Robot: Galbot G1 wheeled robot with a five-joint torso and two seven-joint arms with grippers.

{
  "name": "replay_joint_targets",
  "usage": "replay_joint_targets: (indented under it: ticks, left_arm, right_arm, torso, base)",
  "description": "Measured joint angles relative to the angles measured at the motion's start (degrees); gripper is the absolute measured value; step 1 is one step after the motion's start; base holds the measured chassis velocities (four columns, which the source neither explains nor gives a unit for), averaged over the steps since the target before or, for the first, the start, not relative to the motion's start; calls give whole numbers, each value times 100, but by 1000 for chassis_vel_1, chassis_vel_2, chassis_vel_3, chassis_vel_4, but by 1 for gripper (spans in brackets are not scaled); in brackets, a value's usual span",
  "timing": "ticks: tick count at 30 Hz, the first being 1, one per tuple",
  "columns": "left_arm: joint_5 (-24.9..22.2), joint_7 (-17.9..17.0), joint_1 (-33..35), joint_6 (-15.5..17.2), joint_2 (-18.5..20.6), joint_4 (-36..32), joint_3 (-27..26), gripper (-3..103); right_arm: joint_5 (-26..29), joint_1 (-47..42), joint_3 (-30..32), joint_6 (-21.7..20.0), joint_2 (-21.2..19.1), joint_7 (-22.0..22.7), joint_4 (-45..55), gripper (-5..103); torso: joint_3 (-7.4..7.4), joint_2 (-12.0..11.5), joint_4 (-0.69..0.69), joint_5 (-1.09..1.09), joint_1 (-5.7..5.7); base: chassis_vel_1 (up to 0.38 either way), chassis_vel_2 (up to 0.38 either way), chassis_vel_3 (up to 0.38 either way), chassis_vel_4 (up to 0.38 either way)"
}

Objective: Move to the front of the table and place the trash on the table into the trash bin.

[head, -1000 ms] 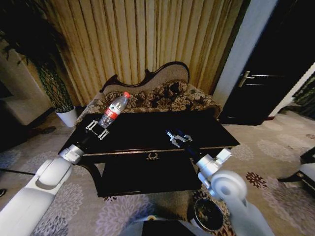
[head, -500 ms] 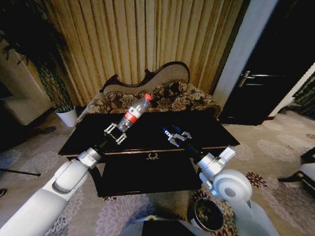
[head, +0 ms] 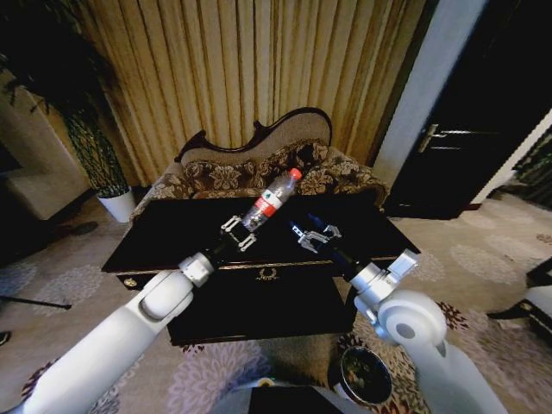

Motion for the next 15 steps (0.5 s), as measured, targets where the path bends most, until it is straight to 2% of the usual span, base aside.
replay_joint_targets:
  ticks: [4, 15]
  left_arm:
    - [-32, -16, -129, 2, 141, -97, 343, 42]
    - [128, -2, -111, -36, 273, -218, 554, 42]
  right_arm:
    - [3, 28, -52, 50, -47, 0, -125, 100]
    - [-23, 67, -122, 93, 14, 1, -234, 100]
  torso:
    - [0, 0, 1, 0, 0]
    - [0, 0, 1, 0, 0]
  base:
    - [0, 0, 0, 0]
    - [0, 0, 0, 0]
